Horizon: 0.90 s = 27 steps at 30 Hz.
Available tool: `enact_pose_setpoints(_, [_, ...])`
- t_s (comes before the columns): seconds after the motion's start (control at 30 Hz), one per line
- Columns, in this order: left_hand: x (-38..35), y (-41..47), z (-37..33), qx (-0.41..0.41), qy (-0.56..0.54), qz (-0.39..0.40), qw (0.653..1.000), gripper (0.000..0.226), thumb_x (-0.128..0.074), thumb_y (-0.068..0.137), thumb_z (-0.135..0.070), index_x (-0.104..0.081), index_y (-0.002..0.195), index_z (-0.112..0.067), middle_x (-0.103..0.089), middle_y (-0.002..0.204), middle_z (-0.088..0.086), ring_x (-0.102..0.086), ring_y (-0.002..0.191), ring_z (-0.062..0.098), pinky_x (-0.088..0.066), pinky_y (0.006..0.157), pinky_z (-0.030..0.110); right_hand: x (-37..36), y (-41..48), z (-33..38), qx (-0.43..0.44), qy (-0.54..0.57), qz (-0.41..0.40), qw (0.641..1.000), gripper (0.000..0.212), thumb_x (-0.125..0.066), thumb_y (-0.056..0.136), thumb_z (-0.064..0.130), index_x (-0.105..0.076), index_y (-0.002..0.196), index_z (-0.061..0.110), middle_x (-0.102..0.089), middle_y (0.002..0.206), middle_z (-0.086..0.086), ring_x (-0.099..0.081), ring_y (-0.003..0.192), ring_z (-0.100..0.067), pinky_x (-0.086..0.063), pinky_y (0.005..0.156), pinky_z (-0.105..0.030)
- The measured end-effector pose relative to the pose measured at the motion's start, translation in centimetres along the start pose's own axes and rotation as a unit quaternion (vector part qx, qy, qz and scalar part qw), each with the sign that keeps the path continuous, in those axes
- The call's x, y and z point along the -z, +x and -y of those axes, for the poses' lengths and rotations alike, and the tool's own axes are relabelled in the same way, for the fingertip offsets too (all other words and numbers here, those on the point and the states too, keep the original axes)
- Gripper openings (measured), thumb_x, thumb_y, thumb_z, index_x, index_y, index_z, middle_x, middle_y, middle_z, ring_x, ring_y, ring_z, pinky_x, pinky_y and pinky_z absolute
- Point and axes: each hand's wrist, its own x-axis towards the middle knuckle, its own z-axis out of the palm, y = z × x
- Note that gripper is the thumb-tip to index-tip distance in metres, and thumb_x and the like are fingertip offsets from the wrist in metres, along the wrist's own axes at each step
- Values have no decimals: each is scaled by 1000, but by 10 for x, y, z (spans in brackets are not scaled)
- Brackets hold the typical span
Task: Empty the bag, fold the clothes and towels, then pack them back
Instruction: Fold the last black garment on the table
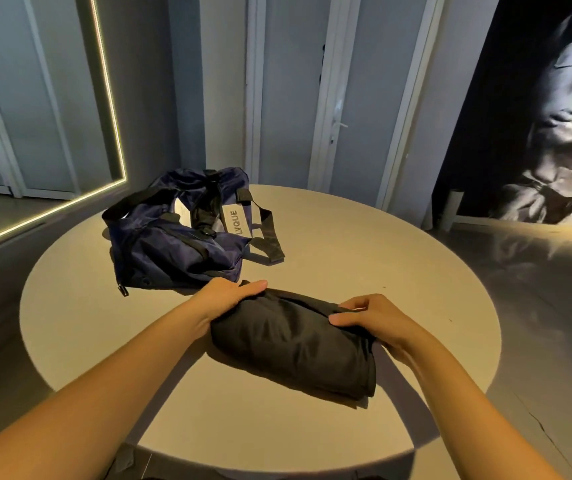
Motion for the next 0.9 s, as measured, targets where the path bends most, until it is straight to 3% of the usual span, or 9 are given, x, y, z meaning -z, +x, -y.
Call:
enact_pose_setpoints(0.07, [11, -7, 3, 5, -18, 60, 998, 89, -88, 66, -60, -61, 136, -12, -69, 128, 5, -65, 113, 27, -49, 106, 39, -2, 3, -6, -1, -9, -9, 1000, 8, -82, 83, 21, -81, 87, 14, -77, 89, -7, -71, 91, -25, -60, 82, -39])
enact_pose_setpoints(0.17, [22, -16, 12, -15, 5, 126, 992, 50, -84, 77, -34, -73, 121, -12, -76, 115, 3, -70, 111, 26, -50, 107, 41, -4, 5, -11, -2, -3, -6, 1000, 12, -76, 88, 13, -80, 77, 14, -74, 79, -6, -67, 79, -21, -54, 71, -33])
enact_pose_setpoints(0.3, [10, -20, 16, -59, 35, 43, 997, 20, -70, 95, -21, -75, 113, -14, -78, 106, -1, -72, 104, 22, -56, 89, 33, -4, 0, -6, -19, 37, -14, 999, 30, -77, 87, 38, -78, 87, 8, -76, 89, -6, -69, 87, -22, -54, 77, -34])
enact_pose_setpoints(0.37, [0, -14, 15, -82, 62, 8, 995, 24, -65, 99, -24, -70, 120, -14, -74, 112, -1, -68, 106, 21, -53, 89, 33, -3, -4, -1, -24, 21, 2, 1000, 53, -74, 79, 64, -78, 96, 14, -77, 95, -3, -71, 94, -22, -54, 80, -33])
enact_pose_setpoints(0.43, [-9, -6, 13, -102, 107, -35, 988, 34, -62, 101, -27, -63, 132, -13, -69, 123, 2, -64, 113, 23, -50, 98, 39, -4, -7, 2, -7, -27, 44, 999, 61, -80, 67, 71, -77, 99, 19, -77, 94, 1, -72, 94, -20, -57, 82, -33])
enact_pose_setpoints(0.6, [-25, 4, 16, -139, 222, -123, 957, 38, -52, 106, -34, -53, 136, -12, -61, 136, 11, -58, 122, 31, -47, 102, 43, -5, 4, -2, 1, -78, 24, 997, 33, -88, 75, 26, -76, 100, 7, -77, 95, -11, -74, 91, -28, -61, 87, -46])
enact_pose_setpoints(0.7, [-29, 6, 21, -151, 281, -156, 935, 28, -45, 108, -38, -51, 118, -13, -65, 119, 12, -61, 109, 34, -50, 89, 44, 2, 10, -7, -21, -33, 17, 999, 34, -85, 81, 27, -75, 97, -1, -77, 93, -16, -74, 90, -34, -58, 85, -48])
enact_pose_setpoints(0.8, [-33, 9, 21, -131, 319, -161, 925, 28, -40, 109, -38, -48, 116, -12, -65, 116, 14, -62, 107, 36, -49, 85, 43, 4, 14, -12, -31, 16, 16, 999, 30, -83, 83, 30, -72, 83, 2, -76, 84, -12, -72, 76, -25, -55, 68, -34])
enact_pose_setpoints(0.9, [-33, 16, 20, -90, 338, -169, 921, 33, -37, 110, -38, -49, 120, -8, -64, 123, 18, -60, 112, 38, -44, 83, 41, 1, 19, -17, -53, 86, -21, 995, 43, -88, 75, 35, -68, 83, -2, -73, 87, -17, -68, 76, -28, -51, 68, -34])
